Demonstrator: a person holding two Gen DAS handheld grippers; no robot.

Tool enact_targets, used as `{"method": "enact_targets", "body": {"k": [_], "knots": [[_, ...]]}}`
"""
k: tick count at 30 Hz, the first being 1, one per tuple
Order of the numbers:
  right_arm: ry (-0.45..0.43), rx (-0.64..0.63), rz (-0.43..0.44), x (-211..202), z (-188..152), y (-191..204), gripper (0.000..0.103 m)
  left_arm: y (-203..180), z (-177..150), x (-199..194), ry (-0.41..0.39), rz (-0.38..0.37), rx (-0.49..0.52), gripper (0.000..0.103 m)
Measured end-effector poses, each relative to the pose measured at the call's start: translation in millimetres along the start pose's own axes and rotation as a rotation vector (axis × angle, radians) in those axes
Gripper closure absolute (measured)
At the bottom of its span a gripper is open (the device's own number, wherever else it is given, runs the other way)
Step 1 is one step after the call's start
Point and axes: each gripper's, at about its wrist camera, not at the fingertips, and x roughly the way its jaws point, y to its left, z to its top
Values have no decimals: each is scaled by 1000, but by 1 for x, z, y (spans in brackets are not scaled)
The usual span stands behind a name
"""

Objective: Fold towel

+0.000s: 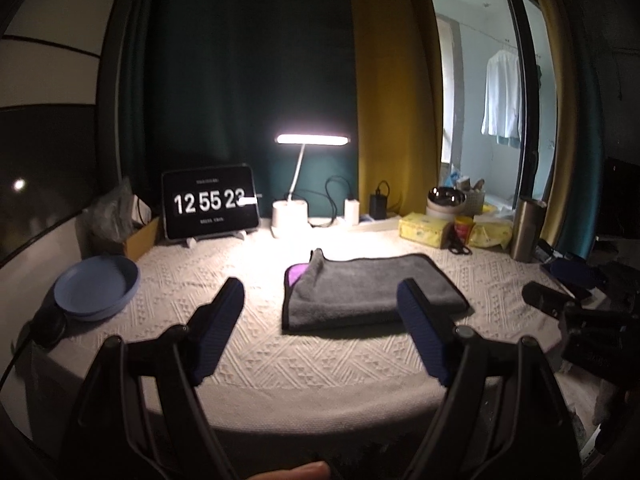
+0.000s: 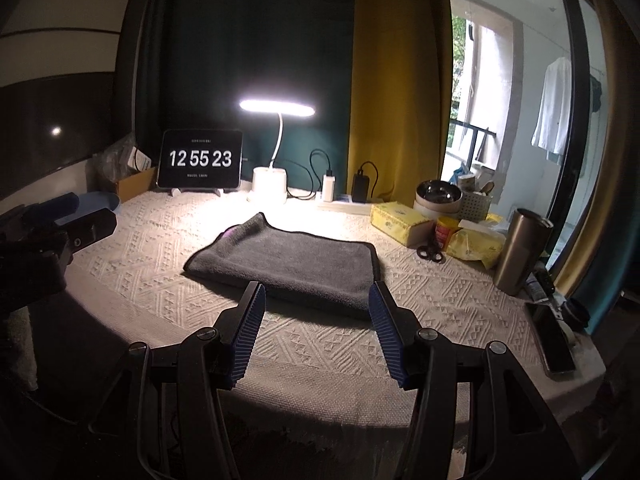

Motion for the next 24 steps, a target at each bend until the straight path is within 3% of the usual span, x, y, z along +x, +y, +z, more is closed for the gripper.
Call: {"method": "enact_targets", "body": {"k": [9, 14, 24], "knots": [[-101, -3, -33, -35, 15, -1, 41, 4, 12, -42, -174, 36, 28, 23], [-133, -1, -39, -41, 19, -1, 40, 10, 13, -46, -173, 41, 18, 22], [-115, -9, -36, -34, 15, -1, 39, 12, 12, -45, -163, 42, 5, 15]]}}
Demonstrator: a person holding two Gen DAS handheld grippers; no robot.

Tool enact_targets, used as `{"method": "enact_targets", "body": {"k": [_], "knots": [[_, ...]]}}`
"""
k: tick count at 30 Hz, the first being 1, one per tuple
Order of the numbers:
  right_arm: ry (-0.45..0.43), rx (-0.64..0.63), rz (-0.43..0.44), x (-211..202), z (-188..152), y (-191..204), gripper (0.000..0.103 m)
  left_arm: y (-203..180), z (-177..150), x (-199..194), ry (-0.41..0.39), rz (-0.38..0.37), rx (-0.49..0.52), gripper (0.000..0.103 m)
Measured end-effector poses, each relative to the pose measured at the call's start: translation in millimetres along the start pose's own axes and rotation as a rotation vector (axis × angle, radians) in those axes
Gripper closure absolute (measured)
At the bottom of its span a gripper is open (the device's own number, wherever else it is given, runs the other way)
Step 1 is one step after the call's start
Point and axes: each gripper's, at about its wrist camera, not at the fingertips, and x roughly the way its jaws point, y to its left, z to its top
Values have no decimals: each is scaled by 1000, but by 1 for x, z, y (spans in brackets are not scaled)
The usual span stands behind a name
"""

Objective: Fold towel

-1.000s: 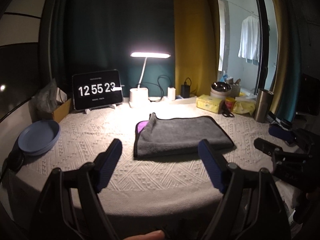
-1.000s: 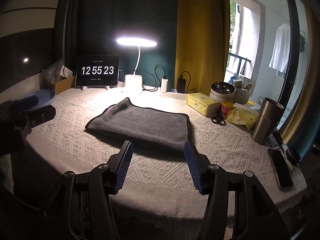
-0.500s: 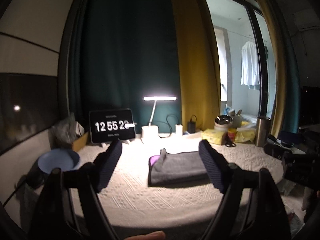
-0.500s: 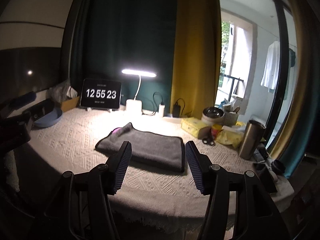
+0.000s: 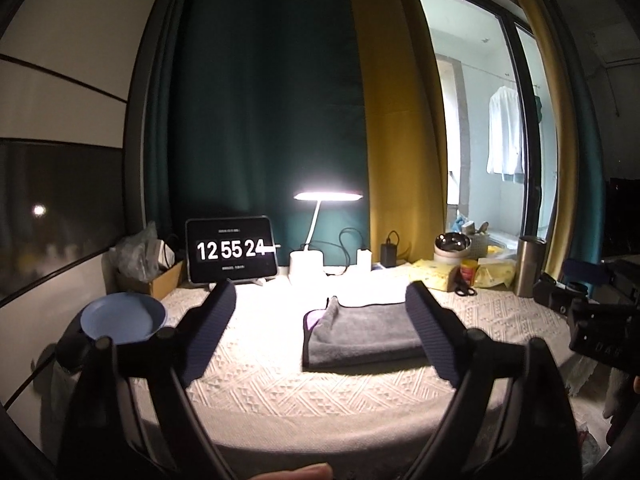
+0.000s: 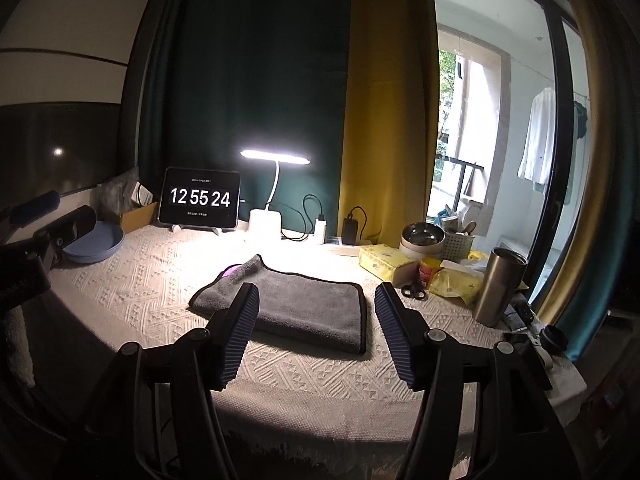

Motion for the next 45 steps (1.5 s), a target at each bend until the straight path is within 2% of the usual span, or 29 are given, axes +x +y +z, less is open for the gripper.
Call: {"method": "enact_targets", "body": {"k": [45], "knots": [[17, -2, 9, 3, -4, 0, 39, -7, -4, 1, 20, -12, -3, 14]]}}
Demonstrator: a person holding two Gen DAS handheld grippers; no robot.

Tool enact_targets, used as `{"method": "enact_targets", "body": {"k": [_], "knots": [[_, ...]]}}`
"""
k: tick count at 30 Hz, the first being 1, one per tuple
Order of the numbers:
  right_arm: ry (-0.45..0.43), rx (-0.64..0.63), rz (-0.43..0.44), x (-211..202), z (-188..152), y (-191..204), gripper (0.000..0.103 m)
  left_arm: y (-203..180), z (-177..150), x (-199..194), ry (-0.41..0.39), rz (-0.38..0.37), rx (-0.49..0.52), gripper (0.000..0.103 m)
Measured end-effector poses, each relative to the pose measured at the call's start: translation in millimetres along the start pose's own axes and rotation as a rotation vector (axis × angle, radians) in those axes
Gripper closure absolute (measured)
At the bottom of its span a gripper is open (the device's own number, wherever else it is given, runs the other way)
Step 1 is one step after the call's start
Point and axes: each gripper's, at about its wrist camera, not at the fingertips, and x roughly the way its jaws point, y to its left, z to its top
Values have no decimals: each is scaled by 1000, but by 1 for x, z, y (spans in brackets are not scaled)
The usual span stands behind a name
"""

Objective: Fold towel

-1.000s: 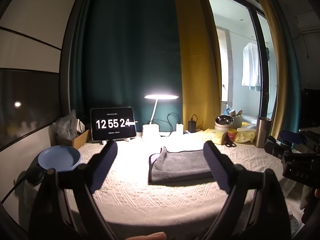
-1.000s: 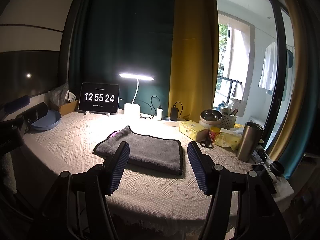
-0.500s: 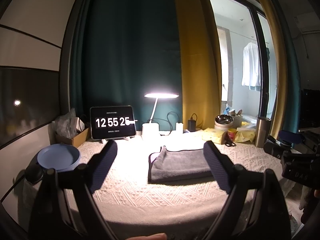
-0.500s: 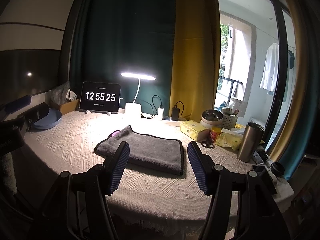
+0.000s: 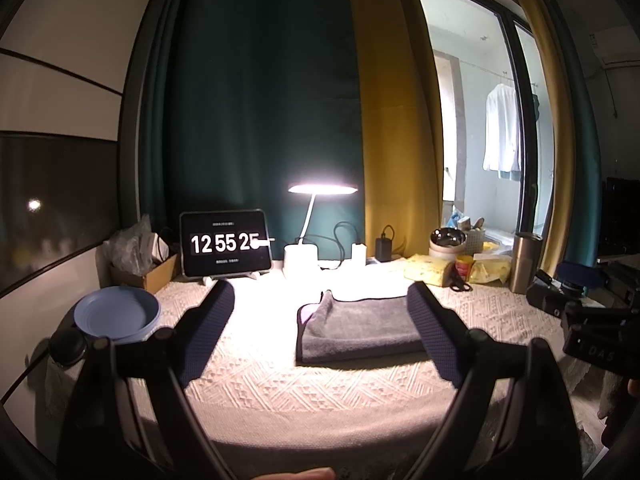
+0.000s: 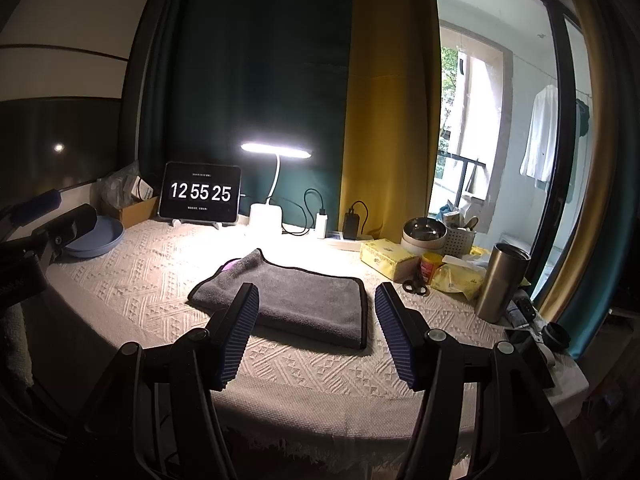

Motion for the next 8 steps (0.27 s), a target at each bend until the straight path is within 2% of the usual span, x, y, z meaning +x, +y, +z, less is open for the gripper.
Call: {"method": "enact_targets", "body": {"k": [5, 8], "knots": [[5, 11, 11, 6, -1, -2, 39, -3, -3, 4, -12, 15, 14, 14], [14, 25, 28, 14, -3, -4, 39, -1, -4, 10, 9, -11, -4, 14]]}}
